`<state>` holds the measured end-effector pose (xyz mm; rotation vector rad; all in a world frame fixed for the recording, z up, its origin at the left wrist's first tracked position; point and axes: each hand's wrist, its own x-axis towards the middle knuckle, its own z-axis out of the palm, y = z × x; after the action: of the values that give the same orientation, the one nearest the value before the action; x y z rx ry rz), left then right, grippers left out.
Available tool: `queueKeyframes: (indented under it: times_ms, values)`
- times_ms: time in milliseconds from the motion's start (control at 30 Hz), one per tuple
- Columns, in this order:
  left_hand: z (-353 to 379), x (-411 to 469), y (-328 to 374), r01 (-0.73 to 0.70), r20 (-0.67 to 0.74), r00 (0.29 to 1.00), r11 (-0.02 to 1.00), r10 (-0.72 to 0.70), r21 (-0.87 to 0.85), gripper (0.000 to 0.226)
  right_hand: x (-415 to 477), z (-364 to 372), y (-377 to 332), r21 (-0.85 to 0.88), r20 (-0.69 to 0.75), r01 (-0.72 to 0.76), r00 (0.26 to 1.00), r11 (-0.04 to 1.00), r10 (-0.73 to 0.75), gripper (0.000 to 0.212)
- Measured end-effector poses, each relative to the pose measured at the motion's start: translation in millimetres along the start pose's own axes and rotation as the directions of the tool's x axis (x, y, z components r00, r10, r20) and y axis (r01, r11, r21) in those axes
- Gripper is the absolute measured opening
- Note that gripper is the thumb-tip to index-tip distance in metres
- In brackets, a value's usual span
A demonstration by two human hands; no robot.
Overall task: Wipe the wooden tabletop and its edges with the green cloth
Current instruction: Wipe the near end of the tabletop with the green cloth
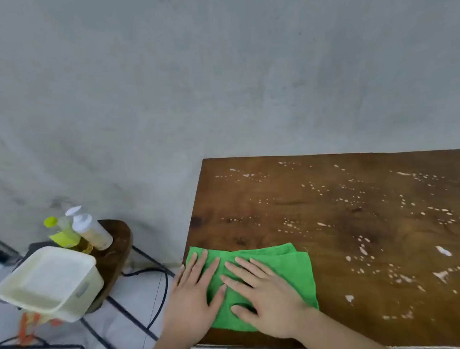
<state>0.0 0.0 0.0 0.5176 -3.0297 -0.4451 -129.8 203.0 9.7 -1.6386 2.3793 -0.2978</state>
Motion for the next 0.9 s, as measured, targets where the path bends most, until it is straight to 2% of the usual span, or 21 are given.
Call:
queueKeyframes:
  times_ms: [100,200,300,500,633,900]
  values:
    - [1,2,-1,-0.010,-0.010,1.000,1.000,0.010,0.030,0.072,2,3,5,-0.090,0.013,0.045,0.999,0.995,-0.044,0.083]
    - [6,1,-4,-0.007,-0.055,0.998,0.999,0.010,0.044,0.069,7,8,3,-0.108,0.004,0.066,0.998,0.992,-0.066,0.086]
    - [13,4,-8,-0.013,-0.087,0.996,0.999,0.017,0.047,0.067,17,8,5,-0.132,0.020,0.073,0.997,0.989,-0.071,0.086]
    - [15,8,-14,0.059,-0.102,0.993,0.998,-0.056,0.033,0.073,60,-5,28,-0.107,0.007,0.100,0.995,0.989,-0.100,0.080]
    - [12,15,-12,0.047,-0.102,0.994,0.998,-0.042,0.044,0.071,98,-12,59,-0.105,-0.001,0.024,1.000,0.994,-0.024,0.081]
    - [13,20,-14,0.045,-0.075,0.996,0.999,-0.043,0.029,0.071,161,-48,145,-0.127,-0.082,-0.283,0.958,0.951,0.274,0.089]
